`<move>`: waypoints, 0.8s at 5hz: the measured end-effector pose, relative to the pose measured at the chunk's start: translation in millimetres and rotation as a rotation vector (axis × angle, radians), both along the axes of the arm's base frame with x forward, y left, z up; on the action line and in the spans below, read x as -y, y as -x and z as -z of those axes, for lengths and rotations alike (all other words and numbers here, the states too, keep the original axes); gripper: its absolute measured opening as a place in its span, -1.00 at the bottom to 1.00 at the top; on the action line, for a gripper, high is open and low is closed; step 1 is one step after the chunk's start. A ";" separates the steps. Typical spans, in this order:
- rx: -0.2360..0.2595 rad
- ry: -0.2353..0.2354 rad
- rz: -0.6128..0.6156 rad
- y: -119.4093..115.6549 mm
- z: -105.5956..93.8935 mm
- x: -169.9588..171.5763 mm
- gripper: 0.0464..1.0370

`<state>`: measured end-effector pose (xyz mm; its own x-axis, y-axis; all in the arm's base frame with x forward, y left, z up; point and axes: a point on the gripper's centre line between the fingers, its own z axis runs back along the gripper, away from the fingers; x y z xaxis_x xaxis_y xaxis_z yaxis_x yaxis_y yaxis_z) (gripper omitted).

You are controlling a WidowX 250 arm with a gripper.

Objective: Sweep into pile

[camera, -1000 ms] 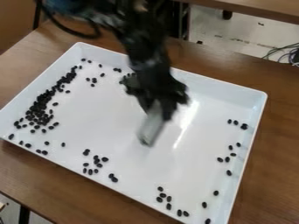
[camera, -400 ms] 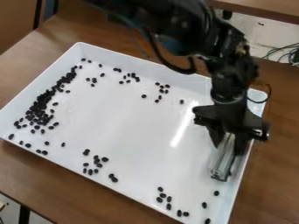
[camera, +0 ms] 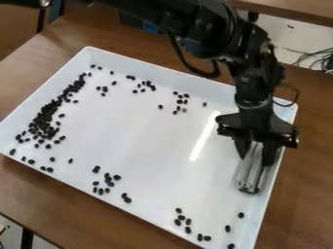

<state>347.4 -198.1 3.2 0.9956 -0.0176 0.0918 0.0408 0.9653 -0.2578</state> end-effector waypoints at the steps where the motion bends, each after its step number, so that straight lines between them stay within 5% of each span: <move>1: 0.009 -0.033 -0.045 -13.0 2.3 -28.6 -0.37; 3: -0.014 -0.149 -0.147 -7.3 3.9 -115.5 -0.37; 4: -0.032 -0.168 -0.251 -9.7 5.8 -169.2 -0.37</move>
